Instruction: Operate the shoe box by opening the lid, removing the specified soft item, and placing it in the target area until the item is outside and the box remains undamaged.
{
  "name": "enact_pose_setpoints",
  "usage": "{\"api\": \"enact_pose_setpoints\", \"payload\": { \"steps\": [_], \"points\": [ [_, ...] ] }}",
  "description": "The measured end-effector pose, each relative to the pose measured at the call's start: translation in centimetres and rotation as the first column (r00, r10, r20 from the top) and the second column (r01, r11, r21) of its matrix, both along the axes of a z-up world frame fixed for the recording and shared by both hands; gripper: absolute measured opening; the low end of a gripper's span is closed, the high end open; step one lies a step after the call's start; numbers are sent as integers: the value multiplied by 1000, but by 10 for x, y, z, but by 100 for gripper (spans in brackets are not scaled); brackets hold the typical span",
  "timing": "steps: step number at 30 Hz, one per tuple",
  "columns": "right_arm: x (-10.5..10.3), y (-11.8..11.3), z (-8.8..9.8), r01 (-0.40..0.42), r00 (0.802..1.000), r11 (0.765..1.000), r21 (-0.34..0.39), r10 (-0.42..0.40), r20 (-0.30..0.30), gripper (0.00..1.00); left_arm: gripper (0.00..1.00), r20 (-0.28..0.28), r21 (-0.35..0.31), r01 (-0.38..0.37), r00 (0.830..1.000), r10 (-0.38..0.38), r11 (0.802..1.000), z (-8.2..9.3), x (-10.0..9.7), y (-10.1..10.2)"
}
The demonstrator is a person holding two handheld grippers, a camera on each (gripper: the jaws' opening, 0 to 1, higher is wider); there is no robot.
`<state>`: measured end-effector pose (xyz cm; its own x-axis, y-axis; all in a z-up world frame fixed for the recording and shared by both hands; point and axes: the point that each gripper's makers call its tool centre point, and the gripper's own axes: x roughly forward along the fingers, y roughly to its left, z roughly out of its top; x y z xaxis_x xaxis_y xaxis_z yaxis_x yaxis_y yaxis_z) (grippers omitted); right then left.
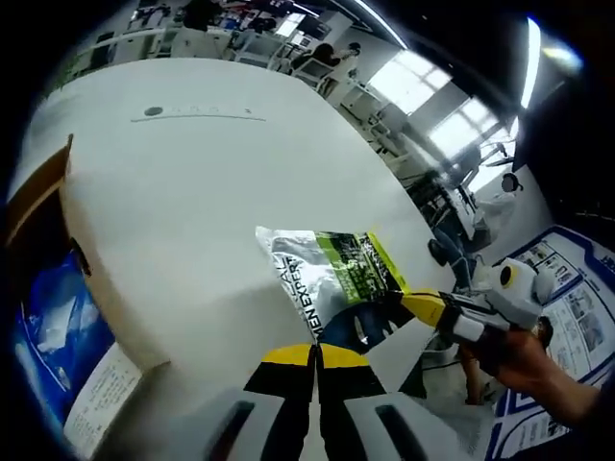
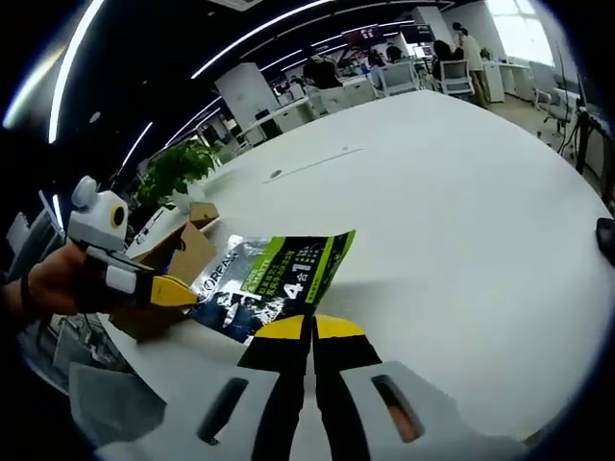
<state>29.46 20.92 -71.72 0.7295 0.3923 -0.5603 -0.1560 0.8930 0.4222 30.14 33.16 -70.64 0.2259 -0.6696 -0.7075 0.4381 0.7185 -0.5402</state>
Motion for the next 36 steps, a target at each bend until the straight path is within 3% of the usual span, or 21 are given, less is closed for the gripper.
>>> {"api": "enact_pose_setpoints", "payload": {
  "steps": [20,29,36],
  "points": [
    [66,-14,-3,-59,998,998,-18,59,-4,0,0,40,34,-48,998,47,998,-1,56,-12],
    [84,-16,-12,-71,997,997,-26,71,-20,0,0,37,56,-63,997,61,996,-13,73,-15],
    [91,-16,-26,-87,995,996,-34,86,-50,0,0,16,97,-50,999,49,994,-31,73,-16]
  ]
}}
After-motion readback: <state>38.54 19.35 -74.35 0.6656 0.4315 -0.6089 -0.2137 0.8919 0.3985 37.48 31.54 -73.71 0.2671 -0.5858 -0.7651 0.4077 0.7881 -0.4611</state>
